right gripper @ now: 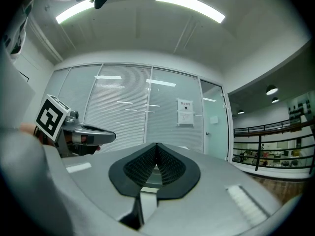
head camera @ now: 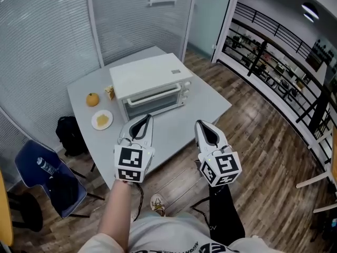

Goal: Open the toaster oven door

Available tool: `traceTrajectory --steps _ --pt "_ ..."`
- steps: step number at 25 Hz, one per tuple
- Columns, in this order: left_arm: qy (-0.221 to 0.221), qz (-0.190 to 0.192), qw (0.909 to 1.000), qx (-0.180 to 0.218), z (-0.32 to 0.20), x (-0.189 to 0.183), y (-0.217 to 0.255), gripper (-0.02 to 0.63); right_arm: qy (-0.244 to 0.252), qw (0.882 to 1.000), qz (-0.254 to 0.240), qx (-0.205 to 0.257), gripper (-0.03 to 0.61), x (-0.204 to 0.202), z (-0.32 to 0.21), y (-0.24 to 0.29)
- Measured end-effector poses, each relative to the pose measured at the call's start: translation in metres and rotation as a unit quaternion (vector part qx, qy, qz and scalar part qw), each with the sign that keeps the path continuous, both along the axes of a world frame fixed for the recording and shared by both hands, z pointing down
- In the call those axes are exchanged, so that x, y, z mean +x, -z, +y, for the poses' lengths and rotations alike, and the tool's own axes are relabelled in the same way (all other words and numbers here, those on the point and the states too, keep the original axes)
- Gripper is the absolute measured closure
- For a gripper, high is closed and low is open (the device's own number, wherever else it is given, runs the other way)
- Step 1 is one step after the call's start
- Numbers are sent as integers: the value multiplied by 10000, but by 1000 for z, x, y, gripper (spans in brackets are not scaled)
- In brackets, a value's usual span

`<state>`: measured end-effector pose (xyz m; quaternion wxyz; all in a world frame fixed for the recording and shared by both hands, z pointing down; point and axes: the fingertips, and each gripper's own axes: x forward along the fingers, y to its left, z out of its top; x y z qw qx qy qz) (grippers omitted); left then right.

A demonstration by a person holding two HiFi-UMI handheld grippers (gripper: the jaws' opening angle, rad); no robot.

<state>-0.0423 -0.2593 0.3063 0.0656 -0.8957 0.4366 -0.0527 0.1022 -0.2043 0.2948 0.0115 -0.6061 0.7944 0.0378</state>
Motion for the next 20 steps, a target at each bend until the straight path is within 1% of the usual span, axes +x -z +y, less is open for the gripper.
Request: traceTrajectory --steps 8,13,20 --pt "-1 -73 10000 -4 -76 -2 -6 555 27 10000 15 -30 575 -7 -77 0" --pt "124 68 9998 -136 -110 -7 -17 555 137 9997 50 -183 575 -12 -111 -12" --pt "299 -16 9987 -405 -147 -9 -41 555 414 9980 115 -468 575 -16 -160 -30"
